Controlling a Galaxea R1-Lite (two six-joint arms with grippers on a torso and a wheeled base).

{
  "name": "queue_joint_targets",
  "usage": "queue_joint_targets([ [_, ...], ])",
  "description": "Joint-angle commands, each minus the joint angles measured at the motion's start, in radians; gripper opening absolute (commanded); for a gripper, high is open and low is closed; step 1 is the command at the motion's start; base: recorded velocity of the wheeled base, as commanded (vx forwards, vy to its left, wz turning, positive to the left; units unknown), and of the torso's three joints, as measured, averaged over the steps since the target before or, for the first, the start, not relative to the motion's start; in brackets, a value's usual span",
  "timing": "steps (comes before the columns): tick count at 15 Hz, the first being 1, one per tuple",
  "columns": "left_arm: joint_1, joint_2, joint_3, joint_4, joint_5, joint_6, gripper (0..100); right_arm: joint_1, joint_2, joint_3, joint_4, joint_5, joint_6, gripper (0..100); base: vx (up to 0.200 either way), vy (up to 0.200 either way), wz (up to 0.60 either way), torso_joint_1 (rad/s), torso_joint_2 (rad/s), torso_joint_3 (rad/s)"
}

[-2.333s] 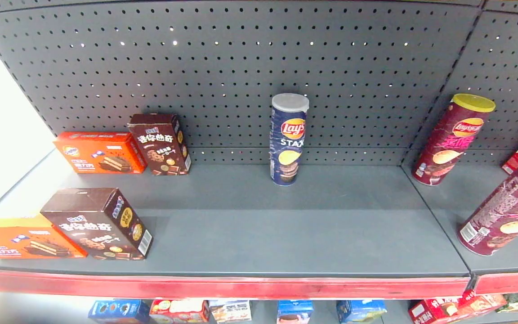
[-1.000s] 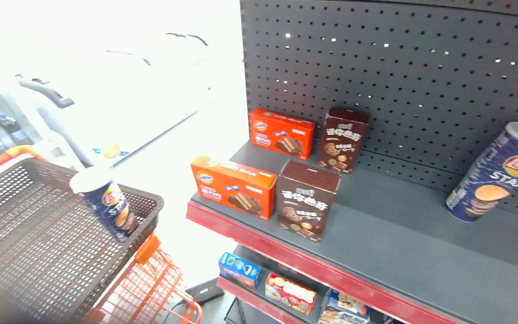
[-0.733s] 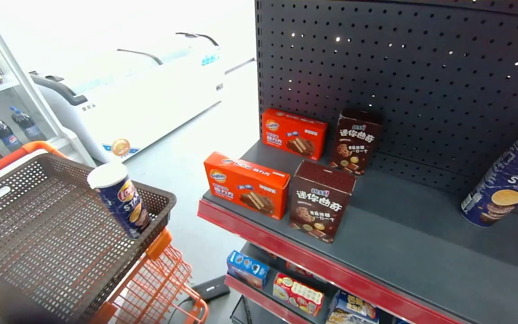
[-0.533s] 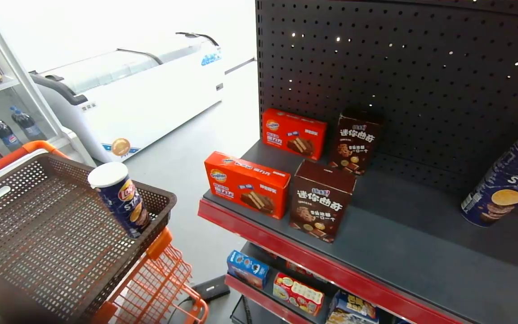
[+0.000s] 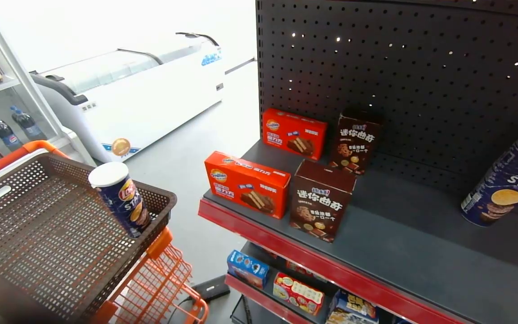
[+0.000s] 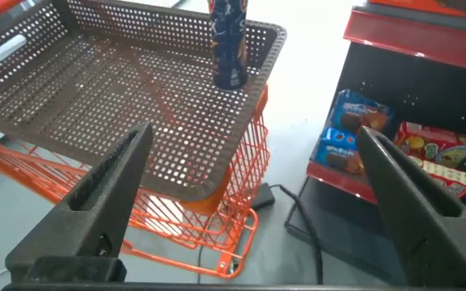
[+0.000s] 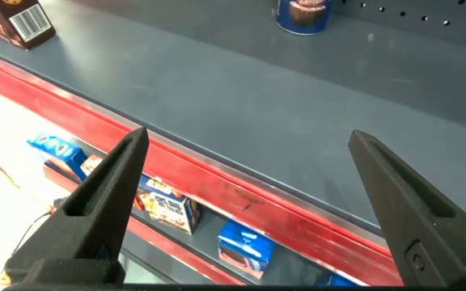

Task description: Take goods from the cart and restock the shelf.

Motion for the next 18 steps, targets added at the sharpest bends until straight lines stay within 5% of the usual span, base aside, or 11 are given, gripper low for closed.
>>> queue_joint_targets([
  [1,-0.003,0.314,-0.156,0.034,-0.002,-0.003,100,0.0,0.001,0.0,0.0,0.0,0.0,100,0.0,0.0,0.0,0.0,0.0,0.0],
  [6,0.018,0.678,-0.164,-0.195,-0.002,-0.021,100,0.0,0.001,0.0,0.0,0.0,0.0,100,0.0,0.0,0.0,0.0,0.0,0.0],
  [7,0.069,0.768,-0.164,-0.274,0.004,-0.005,100,0.0,0.001,0.0,0.0,0.0,0.0,100,0.0,0.0,0.0,0.0,0.0,0.0],
  [9,0.076,0.914,-0.162,-0.356,0.008,0.018,100,0.0,0.001,0.0,0.0,0.0,0.0,100,0.0,0.0,0.0,0.0,0.0,0.0],
  [12,0.107,1.153,-0.159,-0.618,0.008,0.031,100,0.0,0.001,0.0,0.0,0.0,0.0,100,0.0,0.0,0.0,0.0,0.0,0.0],
  [15,0.144,1.488,-0.171,-0.995,0.006,0.107,100,0.0,0.001,0.0,0.0,0.0,0.0,100,0.0,0.0,0.0,0.0,0.0,0.0],
  [18,0.142,1.687,-0.18,-1.253,0.003,0.126,100,0.0,0.001,0.0,0.0,0.0,0.0,100,0.0,0.0,0.0,0.0,0.0,0.0],
])
